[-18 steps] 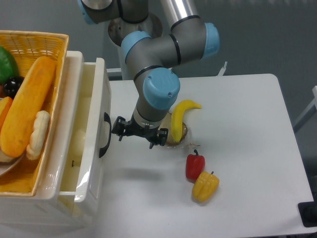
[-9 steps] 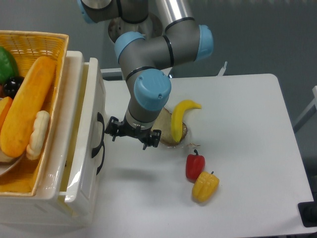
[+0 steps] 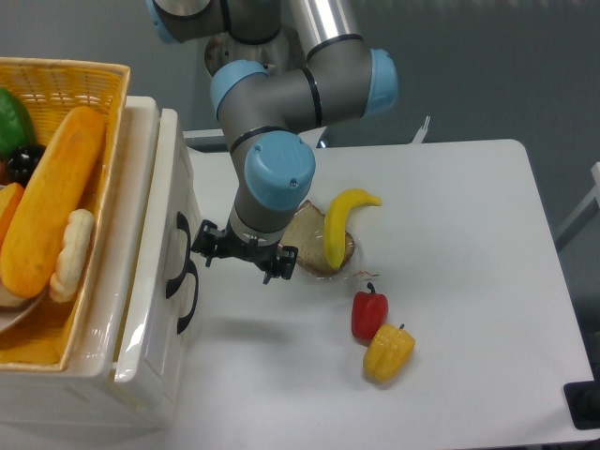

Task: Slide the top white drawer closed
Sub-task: 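Hold the gripper against the closed drawer front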

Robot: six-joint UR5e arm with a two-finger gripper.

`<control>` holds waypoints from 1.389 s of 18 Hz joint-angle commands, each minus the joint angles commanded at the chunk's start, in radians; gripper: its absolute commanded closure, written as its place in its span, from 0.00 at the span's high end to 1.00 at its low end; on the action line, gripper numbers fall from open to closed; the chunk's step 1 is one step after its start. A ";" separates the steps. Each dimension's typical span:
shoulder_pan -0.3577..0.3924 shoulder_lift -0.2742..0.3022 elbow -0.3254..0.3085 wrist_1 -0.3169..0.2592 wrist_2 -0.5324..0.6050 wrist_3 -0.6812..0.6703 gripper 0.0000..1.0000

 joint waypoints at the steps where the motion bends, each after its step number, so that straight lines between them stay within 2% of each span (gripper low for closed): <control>1: -0.002 0.000 0.000 0.000 -0.002 0.000 1.00; 19: -0.005 -0.002 0.002 0.000 -0.006 0.002 1.00; 25: 0.054 0.000 0.034 0.000 0.006 0.011 1.00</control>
